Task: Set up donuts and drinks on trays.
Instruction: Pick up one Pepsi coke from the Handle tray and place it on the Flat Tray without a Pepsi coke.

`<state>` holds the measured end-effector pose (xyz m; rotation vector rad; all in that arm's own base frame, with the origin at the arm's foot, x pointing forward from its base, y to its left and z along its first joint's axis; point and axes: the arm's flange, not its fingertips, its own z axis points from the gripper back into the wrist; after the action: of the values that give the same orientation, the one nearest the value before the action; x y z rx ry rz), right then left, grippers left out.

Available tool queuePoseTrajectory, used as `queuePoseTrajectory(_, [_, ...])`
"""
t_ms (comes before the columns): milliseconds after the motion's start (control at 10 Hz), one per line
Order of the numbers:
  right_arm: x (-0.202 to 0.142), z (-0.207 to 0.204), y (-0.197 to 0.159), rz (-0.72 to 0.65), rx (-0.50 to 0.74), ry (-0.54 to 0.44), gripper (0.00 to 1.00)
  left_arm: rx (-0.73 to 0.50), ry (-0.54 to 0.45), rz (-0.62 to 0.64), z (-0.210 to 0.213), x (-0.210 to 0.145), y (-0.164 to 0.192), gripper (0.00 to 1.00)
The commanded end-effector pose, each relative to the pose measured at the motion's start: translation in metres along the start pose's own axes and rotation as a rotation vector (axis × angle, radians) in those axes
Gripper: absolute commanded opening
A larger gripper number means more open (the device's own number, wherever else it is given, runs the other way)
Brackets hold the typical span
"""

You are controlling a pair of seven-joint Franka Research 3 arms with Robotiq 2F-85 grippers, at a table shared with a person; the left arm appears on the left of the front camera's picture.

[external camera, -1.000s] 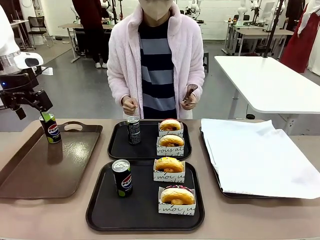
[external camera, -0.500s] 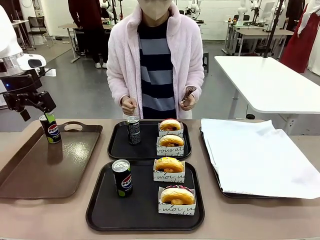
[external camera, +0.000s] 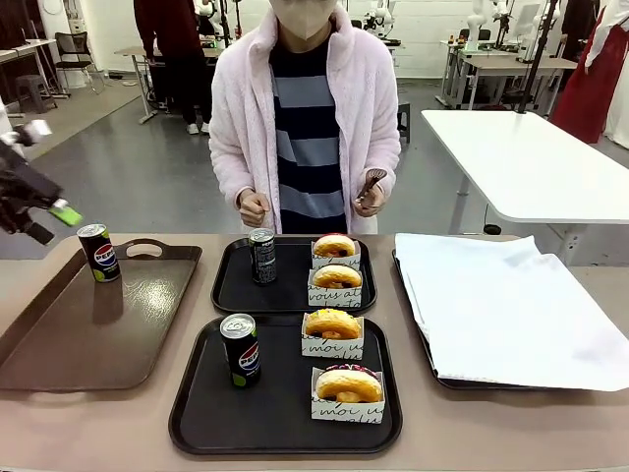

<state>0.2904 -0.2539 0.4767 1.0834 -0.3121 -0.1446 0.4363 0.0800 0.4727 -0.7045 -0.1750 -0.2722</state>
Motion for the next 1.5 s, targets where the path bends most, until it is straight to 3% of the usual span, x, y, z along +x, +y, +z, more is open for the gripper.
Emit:
queuePoseTrajectory(0, [0.000, -0.001, 0.001, 0.013, 0.017, -0.010, 1.00, -0.253, -0.025, 0.032, 0.020, -0.020, 0.050, 1.00])
queuePoseTrajectory(200, [0.000, -0.001, 0.001, 0.013, 0.017, -0.010, 1.00, -0.427, -0.025, 0.133, 0.023, -0.032, 0.092, 1.00])
queuePoseTrajectory(500, [0.000, -0.001, 0.001, 0.013, 0.017, -0.010, 1.00, -0.550, -0.164, 0.255, 0.030, -0.039, 0.131, 1.00])
queuePoseTrajectory(900, [0.000, -0.001, 0.001, 0.013, 0.017, -0.010, 1.00, -0.539, -0.171, 0.304, 0.038, -0.035, 0.141, 1.00])
queuePoseTrajectory(1400, [0.000, -0.001, 0.001, 0.013, 0.017, -0.010, 1.00, -0.544, -0.183, 0.273, 0.031, -0.045, 0.146, 1.00])
